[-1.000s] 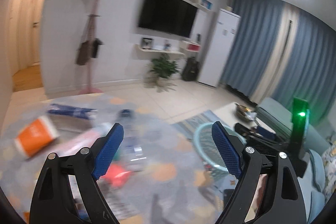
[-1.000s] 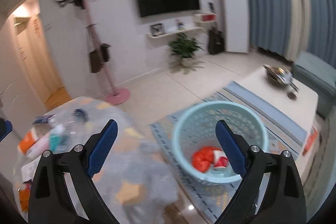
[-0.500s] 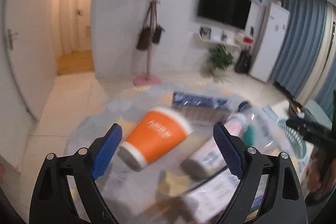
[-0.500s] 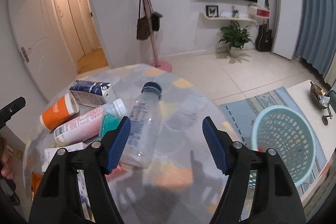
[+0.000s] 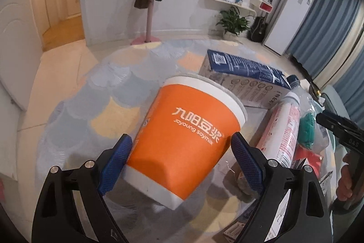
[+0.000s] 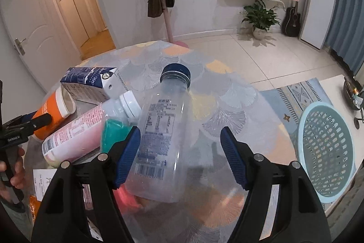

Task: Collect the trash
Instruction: 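Grasp the orange paper cup with the left tool while the right tool grasps the clear bottle, then move the cup and bottle over the blue basket and release both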

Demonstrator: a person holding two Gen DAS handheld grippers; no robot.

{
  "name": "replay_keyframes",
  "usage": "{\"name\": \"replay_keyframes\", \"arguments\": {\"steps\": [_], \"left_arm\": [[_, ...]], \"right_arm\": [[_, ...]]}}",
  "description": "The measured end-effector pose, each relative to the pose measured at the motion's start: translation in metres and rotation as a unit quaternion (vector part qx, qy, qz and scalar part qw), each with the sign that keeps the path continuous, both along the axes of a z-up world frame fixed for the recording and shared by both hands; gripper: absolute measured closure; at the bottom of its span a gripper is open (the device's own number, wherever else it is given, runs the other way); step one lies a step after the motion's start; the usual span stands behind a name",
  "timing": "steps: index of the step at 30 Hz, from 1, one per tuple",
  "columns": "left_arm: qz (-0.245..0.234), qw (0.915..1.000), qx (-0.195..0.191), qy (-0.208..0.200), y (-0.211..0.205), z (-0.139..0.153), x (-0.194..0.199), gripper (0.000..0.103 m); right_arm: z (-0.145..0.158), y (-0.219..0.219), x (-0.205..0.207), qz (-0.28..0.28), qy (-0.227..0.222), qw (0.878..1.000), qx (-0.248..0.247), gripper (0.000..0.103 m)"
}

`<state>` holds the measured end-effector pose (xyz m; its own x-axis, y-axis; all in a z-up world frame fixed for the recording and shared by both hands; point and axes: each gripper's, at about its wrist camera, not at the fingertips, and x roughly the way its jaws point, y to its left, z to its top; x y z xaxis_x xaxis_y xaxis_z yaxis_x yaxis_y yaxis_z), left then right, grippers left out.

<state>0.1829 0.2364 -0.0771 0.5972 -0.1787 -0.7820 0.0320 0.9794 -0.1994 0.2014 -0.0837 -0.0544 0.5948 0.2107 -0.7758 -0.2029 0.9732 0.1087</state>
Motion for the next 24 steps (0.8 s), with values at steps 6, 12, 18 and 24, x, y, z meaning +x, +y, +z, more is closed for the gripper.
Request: {"name": "replay_keyframes", "arguments": {"steps": [6,12,18,24], "left_arm": [[-0.001,0.9999,0.01,0.008,-0.023,-0.003,0.002,0.018],[0.007,1.0,0.003,0.006,-0.032,0.002,-0.004,0.031],[0.01,0.9998,-0.005,-0.016,-0.039,0.013,-0.014,0.037],[0.013,0.9979,-0.013,-0.063,-0.05,0.041,-0.034,0.037]], "right_arm": [[-0.011,0.016,0.011,0.003,0.025,1.0,-0.018,0.034],[-0.02,0.009,0.019,-0.005,0.044,0.999,-0.003,0.043],[-0.017,0.004,0.015,-0.003,0.031,1.0,-0.002,0.05],[0.013,-0.014,-0.001,-0.009,-0.024,1.0,0.015,0.051]]}}
